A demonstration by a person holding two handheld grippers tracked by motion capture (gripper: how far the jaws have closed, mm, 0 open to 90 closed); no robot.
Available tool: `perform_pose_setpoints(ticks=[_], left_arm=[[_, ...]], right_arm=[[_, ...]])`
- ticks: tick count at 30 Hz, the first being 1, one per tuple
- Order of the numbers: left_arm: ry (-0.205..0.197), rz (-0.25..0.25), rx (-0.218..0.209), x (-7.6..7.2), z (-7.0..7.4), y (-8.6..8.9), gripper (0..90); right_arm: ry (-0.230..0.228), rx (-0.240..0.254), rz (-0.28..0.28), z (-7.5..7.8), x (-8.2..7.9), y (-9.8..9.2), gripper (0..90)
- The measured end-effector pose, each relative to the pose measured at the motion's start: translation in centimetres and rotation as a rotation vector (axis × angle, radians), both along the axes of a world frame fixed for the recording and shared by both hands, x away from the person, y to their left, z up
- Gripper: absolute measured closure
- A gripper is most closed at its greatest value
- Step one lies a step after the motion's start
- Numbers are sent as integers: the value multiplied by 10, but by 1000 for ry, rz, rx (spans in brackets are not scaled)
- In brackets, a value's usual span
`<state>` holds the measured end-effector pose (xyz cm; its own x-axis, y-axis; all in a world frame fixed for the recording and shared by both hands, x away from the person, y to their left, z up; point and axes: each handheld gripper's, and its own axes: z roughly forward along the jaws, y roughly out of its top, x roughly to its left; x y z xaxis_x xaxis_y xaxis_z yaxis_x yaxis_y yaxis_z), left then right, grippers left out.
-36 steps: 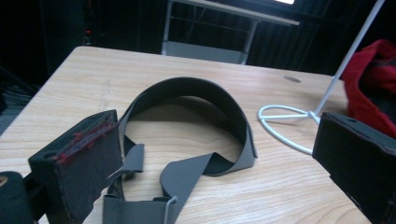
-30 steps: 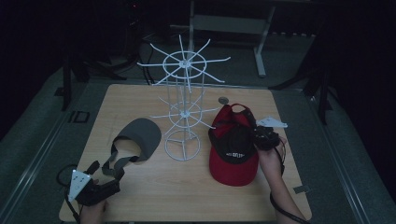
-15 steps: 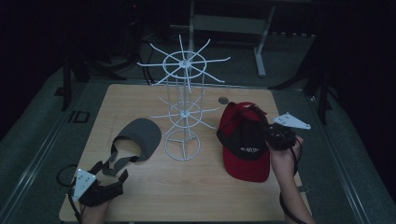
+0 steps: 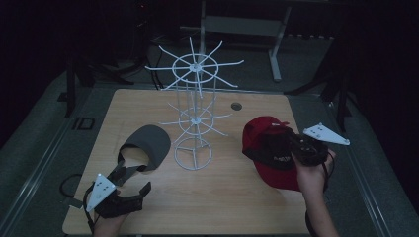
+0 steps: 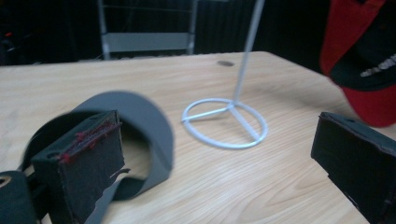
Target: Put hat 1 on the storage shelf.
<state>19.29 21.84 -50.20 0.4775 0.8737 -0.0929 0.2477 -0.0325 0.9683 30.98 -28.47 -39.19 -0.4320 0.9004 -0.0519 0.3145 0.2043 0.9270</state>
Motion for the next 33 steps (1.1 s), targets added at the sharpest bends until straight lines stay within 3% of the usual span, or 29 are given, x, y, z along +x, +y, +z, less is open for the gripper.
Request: perform_pose_setpoints(ticks=[5,10,13,18,33], left_arm=[[-28,-43,0,-1,22,-20,26],[-55,-100,-28,3,40,-39,27],[-77,-138,-25,6,51,-50,28],[-100,-213,-23,8,72,-70,27],[-113,-354,33,23,95,-124,27]], right_arm=[[-17,0,12,9,-9,-2,869],[-38,30,42,21,-20,-2,869],[-52,56,79,31,-31,1,869],[-79,89,97,40,-44,1,868],[-123,117,168,58,-70,13,868]])
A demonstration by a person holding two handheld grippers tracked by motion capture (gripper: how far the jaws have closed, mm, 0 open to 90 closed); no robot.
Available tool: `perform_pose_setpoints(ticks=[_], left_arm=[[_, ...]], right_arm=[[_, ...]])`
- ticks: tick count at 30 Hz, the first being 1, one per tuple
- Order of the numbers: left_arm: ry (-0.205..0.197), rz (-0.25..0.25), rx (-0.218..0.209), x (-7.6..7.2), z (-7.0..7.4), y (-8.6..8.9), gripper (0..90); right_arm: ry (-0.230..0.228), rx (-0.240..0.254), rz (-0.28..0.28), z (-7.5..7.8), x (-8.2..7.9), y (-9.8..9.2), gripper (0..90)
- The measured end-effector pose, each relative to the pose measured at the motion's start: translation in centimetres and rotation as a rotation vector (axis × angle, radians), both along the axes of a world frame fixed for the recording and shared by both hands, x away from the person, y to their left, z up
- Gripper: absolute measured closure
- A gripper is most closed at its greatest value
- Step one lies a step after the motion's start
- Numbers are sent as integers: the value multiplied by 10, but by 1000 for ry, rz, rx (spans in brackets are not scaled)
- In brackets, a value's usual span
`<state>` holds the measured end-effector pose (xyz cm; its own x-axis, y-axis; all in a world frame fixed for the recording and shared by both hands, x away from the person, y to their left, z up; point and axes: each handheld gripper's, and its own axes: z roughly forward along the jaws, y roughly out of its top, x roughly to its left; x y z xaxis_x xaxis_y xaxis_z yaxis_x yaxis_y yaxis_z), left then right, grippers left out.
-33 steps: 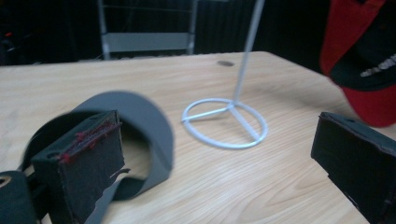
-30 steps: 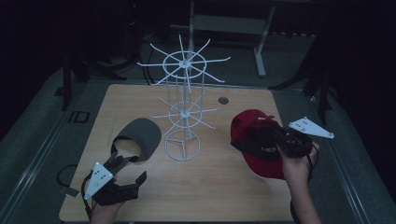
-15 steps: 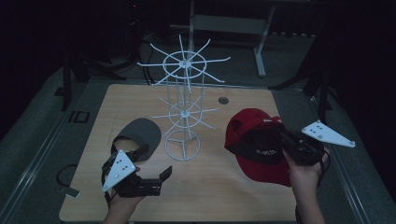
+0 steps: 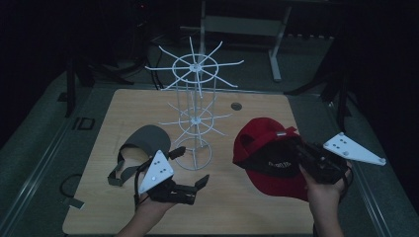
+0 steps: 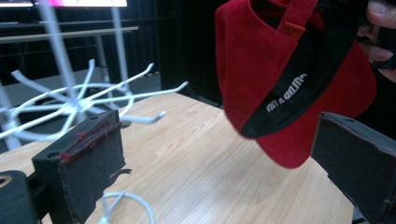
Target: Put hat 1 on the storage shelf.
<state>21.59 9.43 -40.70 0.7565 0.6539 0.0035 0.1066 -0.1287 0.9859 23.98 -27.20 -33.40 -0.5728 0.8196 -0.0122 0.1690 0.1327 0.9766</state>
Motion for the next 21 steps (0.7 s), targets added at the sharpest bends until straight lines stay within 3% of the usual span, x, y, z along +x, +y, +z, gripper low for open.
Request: perform_pose_setpoints(ticks=[5,9,18,21], left_arm=[[2,-61,19,7,7,-28,27],[6,-77,28,13,9,-41,28],[8,-74,49,32,20,-70,99],[-8,-64,64,37,23,-77,143]], right_arm=[[-2,12,36,4,-6,6,868],[-11,0,49,6,-9,11,868],[-14,4,86,8,-12,14,868],[-22,10,94,9,-15,14,868]])
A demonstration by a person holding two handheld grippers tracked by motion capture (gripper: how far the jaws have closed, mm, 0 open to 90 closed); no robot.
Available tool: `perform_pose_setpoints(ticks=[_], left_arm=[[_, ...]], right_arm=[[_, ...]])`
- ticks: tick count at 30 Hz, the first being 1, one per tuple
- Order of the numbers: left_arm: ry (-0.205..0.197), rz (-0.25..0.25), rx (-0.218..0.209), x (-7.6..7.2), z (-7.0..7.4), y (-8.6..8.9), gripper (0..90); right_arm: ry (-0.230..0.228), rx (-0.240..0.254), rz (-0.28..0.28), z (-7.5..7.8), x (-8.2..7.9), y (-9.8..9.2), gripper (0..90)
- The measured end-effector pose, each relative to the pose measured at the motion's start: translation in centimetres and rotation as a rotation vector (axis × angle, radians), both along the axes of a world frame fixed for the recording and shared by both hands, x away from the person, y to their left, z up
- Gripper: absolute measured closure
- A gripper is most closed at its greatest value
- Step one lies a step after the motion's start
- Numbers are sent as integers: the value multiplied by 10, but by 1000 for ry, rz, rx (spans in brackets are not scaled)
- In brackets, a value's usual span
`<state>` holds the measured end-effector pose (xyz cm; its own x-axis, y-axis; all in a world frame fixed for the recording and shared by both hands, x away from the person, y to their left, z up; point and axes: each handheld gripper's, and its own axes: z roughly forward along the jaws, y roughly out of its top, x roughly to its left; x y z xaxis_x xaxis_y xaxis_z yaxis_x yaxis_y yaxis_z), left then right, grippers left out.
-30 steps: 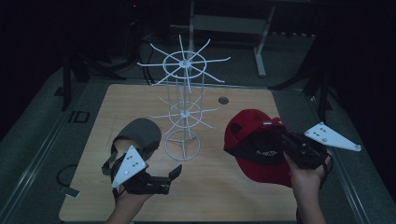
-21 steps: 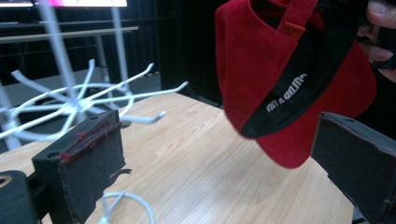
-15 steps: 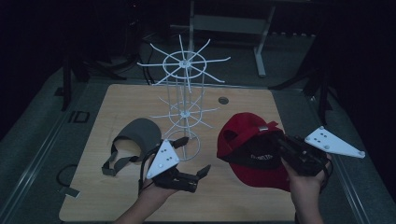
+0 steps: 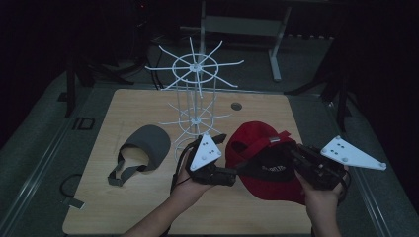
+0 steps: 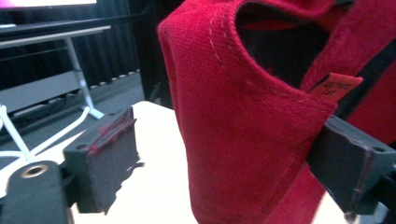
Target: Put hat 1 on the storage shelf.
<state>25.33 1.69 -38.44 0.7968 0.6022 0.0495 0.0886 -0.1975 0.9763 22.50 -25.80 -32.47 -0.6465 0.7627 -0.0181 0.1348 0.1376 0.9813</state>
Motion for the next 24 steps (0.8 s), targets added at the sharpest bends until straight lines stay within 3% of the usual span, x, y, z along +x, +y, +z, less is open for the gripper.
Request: perform_pose_setpoints(ticks=[3,7,9,10,12,18,24], left_arm=[[-1,-1,13,5,2,-7,187],[3,-11,15,10,6,-14,343],[-6,-11,24,11,10,-18,372],[-7,-20,18,11,12,-19,462],[-9,-9,27,12,14,-21,493],[22,1,31,17,19,-24,748],[28,34,36,15,22,-28,842]], right_arm=[[-3,2,5,1,-1,0,868],[-5,2,15,1,-3,0,867],[-6,1,17,1,-3,0,868],[-5,4,18,1,-3,0,867],[-2,7,19,1,-3,-1,868],[5,-1,20,-2,-3,0,868],[18,-1,13,-9,-3,-2,867]])
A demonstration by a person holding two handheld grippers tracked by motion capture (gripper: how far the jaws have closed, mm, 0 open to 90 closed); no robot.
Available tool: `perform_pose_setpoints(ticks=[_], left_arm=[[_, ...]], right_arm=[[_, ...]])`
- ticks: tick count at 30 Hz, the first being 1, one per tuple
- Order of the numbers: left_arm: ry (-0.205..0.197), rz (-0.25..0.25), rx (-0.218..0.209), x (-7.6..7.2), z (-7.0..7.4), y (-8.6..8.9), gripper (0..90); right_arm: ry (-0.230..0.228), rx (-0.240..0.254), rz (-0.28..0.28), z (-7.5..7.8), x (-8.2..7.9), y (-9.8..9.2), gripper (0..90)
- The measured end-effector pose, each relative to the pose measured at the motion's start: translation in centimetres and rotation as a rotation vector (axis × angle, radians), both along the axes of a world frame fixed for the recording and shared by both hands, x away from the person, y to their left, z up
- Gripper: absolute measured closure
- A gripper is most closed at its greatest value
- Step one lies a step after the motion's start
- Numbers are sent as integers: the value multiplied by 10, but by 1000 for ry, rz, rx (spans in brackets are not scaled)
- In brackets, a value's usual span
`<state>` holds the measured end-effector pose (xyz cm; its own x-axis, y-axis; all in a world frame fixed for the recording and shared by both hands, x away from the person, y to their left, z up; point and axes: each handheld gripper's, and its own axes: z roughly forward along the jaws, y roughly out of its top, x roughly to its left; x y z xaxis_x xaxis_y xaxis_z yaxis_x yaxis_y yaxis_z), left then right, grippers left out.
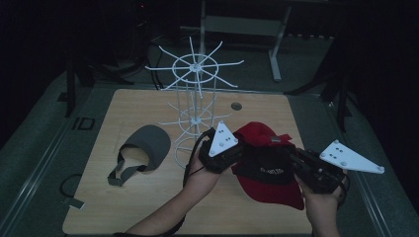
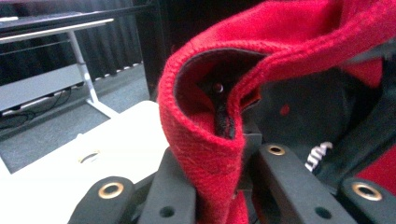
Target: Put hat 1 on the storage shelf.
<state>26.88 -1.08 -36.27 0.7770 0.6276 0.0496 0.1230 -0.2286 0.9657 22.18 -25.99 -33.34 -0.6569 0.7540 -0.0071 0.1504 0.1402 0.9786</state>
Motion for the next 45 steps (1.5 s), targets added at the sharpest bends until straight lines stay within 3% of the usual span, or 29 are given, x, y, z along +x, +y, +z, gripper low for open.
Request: perform_pose_setpoints(ticks=[7,17,22,27,32,35,38,40,42,43,45], left_arm=[[-26,41,20,-2,11,-6,863],[-51,35,15,-4,18,-12,866],[-59,24,5,-6,20,-14,866],[-65,12,-4,-7,21,-14,866],[-65,-8,-27,-11,23,-12,865],[-75,-25,-29,-15,24,-10,865],[-83,-47,-26,-16,24,-6,864],[-84,-36,-33,-14,23,-2,864],[-78,-82,-63,-11,22,4,863],[-82,-137,-87,-9,20,8,863],[-97,-170,-75,-10,18,11,863]], right_arm=[[19,5,-3,-16,-2,-4,864],[45,13,0,-33,-10,-9,805],[85,19,15,-42,-13,-14,641],[117,-18,54,-48,-19,-15,494],[100,-32,114,-47,-33,-15,324],[81,-39,141,-44,-37,-17,317],[50,-45,176,-34,-41,-24,384],[48,-37,208,-31,-41,-28,397],[35,-29,215,-30,-42,-31,405],[33,-33,218,-29,-42,-32,406],[34,-32,200,-29,-39,-34,417]])
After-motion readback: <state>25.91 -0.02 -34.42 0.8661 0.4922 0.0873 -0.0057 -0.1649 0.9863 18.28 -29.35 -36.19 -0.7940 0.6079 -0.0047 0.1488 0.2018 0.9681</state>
